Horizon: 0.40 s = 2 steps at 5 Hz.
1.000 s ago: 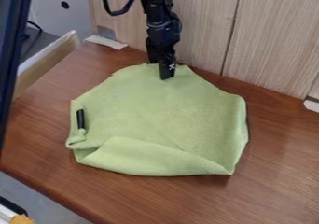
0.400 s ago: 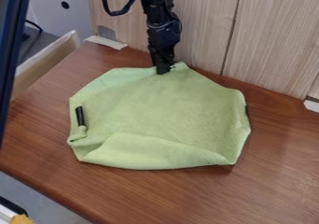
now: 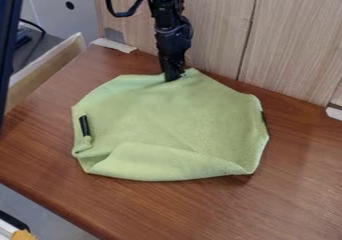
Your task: Fold the cloth from bottom left to top right
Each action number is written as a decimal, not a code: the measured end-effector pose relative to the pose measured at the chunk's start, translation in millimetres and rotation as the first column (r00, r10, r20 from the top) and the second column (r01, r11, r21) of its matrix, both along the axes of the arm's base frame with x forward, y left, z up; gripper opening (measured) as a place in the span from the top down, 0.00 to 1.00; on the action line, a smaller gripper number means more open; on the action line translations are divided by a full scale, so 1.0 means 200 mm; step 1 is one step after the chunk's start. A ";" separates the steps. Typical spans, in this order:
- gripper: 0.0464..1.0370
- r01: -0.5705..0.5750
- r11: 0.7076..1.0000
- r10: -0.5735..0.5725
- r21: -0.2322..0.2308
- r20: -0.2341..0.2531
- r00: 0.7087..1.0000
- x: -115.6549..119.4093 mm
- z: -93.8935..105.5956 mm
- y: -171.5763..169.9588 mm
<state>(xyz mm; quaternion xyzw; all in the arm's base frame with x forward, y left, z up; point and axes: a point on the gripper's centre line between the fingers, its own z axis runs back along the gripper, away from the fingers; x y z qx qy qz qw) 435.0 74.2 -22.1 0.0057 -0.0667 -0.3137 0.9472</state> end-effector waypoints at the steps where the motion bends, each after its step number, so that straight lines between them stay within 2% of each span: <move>1: 0.96 -0.004 1.000 0.004 -0.015 0.006 1.000 -0.04 0.06 -0.02; 2: 0.96 -0.019 0.999 0.021 -0.035 0.062 0.998 -0.09 0.20 -0.05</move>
